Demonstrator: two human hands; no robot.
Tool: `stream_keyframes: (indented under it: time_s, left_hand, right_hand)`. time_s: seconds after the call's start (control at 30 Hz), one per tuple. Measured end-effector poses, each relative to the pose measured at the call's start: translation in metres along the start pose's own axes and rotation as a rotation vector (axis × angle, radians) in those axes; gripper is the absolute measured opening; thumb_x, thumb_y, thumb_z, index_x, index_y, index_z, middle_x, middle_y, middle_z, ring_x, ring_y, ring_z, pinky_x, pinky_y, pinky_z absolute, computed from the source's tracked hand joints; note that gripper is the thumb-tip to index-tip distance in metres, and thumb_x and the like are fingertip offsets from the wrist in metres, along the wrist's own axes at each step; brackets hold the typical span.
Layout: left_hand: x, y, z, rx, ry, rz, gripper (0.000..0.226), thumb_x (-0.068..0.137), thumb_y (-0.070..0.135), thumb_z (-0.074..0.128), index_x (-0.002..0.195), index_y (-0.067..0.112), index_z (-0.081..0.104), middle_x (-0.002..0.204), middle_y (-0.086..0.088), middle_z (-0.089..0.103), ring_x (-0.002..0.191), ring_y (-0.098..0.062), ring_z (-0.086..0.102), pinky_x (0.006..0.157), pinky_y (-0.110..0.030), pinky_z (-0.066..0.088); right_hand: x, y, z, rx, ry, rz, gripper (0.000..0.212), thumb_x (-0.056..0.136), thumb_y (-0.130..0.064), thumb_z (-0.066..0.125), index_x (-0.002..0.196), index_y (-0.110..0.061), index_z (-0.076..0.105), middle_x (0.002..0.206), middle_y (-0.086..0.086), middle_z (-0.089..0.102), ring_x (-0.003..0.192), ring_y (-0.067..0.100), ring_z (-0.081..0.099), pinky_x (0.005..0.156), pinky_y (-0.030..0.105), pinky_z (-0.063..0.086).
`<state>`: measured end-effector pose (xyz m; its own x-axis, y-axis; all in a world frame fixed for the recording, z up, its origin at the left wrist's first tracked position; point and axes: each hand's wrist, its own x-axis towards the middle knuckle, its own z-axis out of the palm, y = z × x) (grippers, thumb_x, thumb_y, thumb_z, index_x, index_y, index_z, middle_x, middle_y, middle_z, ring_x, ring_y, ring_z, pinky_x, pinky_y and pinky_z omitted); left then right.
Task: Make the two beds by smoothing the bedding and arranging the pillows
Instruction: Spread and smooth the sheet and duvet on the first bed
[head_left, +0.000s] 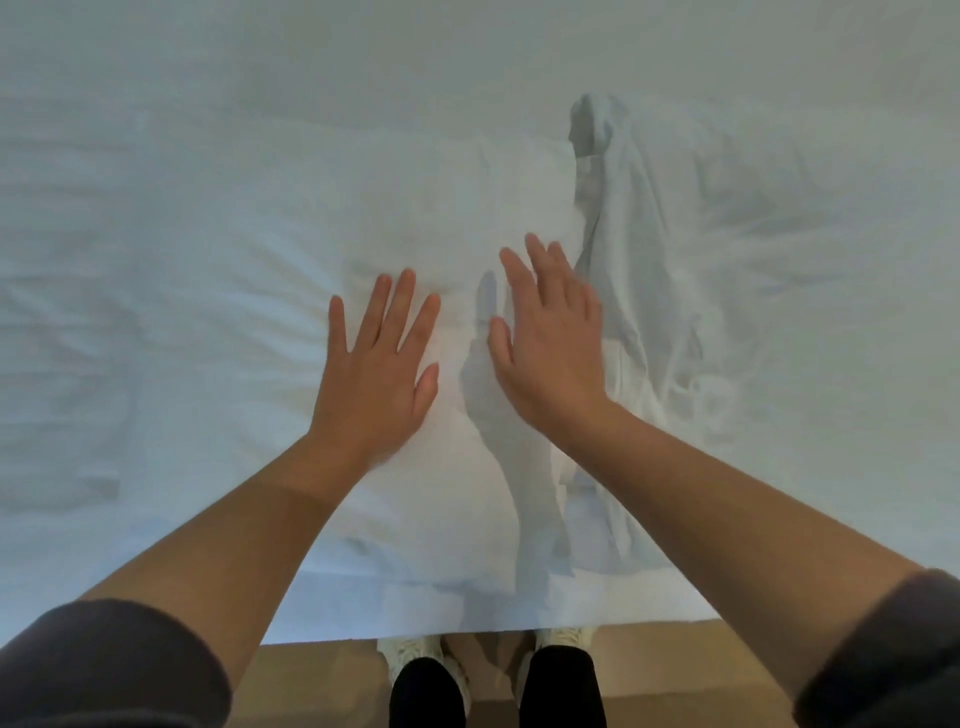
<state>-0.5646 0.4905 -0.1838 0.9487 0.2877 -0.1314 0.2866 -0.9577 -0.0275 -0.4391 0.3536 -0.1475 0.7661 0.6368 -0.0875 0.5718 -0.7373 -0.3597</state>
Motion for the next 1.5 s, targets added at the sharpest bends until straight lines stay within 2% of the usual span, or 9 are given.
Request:
stream_keyframes:
  time_s: [0.1, 0.53, 0.77, 0.87, 0.97, 1.1, 1.2, 1.3, 1.5]
  left_hand:
    - [0.021, -0.033, -0.011, 0.061, 0.054, -0.056, 0.064, 0.098, 0.043, 0.009, 0.155, 0.018, 0.0, 0.163, -0.011, -0.007, 0.15, -0.028, -0.006, 0.117, -0.06, 0.006]
    - [0.081, -0.082, 0.095, 0.092, 0.098, -0.094, 0.069, 0.096, 0.047, 0.026, 0.156, 0.018, 0.01, 0.163, -0.013, 0.001, 0.149, -0.035, 0.001, 0.114, -0.066, 0.002]
    - [0.08, -0.082, 0.053, 0.011, 0.05, -0.024, 0.075, 0.09, 0.054, 0.031, 0.154, 0.016, 0.022, 0.162, -0.014, 0.01, 0.149, -0.031, 0.008, 0.114, -0.065, 0.008]
    - [0.14, -0.12, 0.017, 0.009, 0.071, 0.011, 0.084, 0.087, 0.064, 0.04, 0.155, 0.022, 0.014, 0.163, -0.008, 0.008, 0.15, -0.026, 0.001, 0.115, -0.063, 0.0]
    - [0.196, -0.156, -0.001, -0.055, -0.232, -0.082, 0.101, 0.073, 0.086, 0.042, 0.152, 0.028, 0.017, 0.157, -0.006, 0.027, 0.147, -0.025, 0.017, 0.115, -0.059, -0.003]
    - [0.209, -0.149, 0.004, 0.008, -0.441, -0.103, 0.084, 0.065, 0.085, 0.053, 0.125, 0.026, 0.052, 0.12, 0.0, 0.061, 0.116, -0.024, 0.053, 0.104, -0.048, 0.025]
    - [0.218, -0.154, -0.014, -0.024, -0.256, -0.143, 0.051, 0.078, 0.071, 0.056, 0.101, 0.026, 0.058, 0.104, 0.0, 0.064, 0.103, -0.024, 0.057, 0.093, -0.042, 0.032]
    - [0.224, -0.163, -0.019, -0.046, -0.01, -0.244, 0.038, 0.086, 0.063, 0.051, 0.092, 0.025, 0.051, 0.103, -0.004, 0.061, 0.105, -0.027, 0.054, 0.097, -0.044, 0.029]
    - [0.201, -0.14, 0.073, 0.069, 0.002, -0.243, 0.087, 0.089, 0.067, 0.022, 0.154, 0.014, 0.0, 0.162, -0.014, -0.006, 0.149, -0.031, -0.01, 0.114, -0.06, -0.009]
  right_hand:
    - [0.03, -0.027, 0.025, -0.259, 0.008, -0.125, 0.068, 0.101, -0.05, 0.021, 0.156, -0.017, -0.001, 0.163, 0.012, -0.007, 0.15, 0.031, -0.009, 0.119, 0.056, -0.002]
    - [0.103, 0.025, 0.151, -0.283, -0.086, -0.126, 0.079, 0.095, -0.059, 0.022, 0.156, -0.013, 0.003, 0.162, 0.018, -0.005, 0.15, 0.032, -0.005, 0.119, 0.054, 0.001]
    - [0.154, -0.001, 0.063, -0.212, 0.131, -0.177, 0.065, 0.084, -0.049, 0.058, 0.137, -0.015, 0.044, 0.148, 0.008, 0.039, 0.137, 0.029, 0.034, 0.104, 0.05, 0.027]
    - [0.216, 0.013, 0.027, -0.057, -0.277, -0.033, 0.098, 0.075, -0.059, 0.072, 0.152, -0.025, 0.022, 0.155, 0.004, 0.031, 0.144, 0.024, 0.027, 0.114, 0.043, 0.023]
    - [0.239, 0.029, 0.024, -0.031, -0.69, 0.12, 0.11, 0.066, -0.065, 0.075, 0.153, -0.027, 0.018, 0.148, 0.001, 0.042, 0.133, 0.024, 0.043, 0.108, 0.035, 0.035]
    - [0.235, 0.029, 0.049, -0.107, -0.495, 0.053, 0.058, 0.076, -0.046, 0.078, 0.119, -0.017, 0.055, 0.124, 0.007, 0.059, 0.118, 0.029, 0.054, 0.085, 0.031, 0.04]
    - [0.247, 0.009, 0.03, -0.122, -0.218, -0.032, 0.032, 0.081, -0.042, 0.073, 0.094, -0.022, 0.051, 0.109, 0.008, 0.065, 0.106, 0.032, 0.059, 0.078, 0.035, 0.039]
    - [0.278, -0.008, 0.015, -0.288, -0.02, -0.103, 0.031, 0.087, -0.041, 0.064, 0.103, -0.023, 0.045, 0.112, 0.01, 0.063, 0.11, 0.032, 0.056, 0.087, 0.041, 0.033]
    - [0.248, 0.035, 0.1, -0.493, -0.397, 0.15, 0.08, 0.093, -0.071, 0.023, 0.155, -0.031, -0.007, 0.162, 0.013, 0.004, 0.149, 0.036, 0.001, 0.115, 0.062, -0.003]
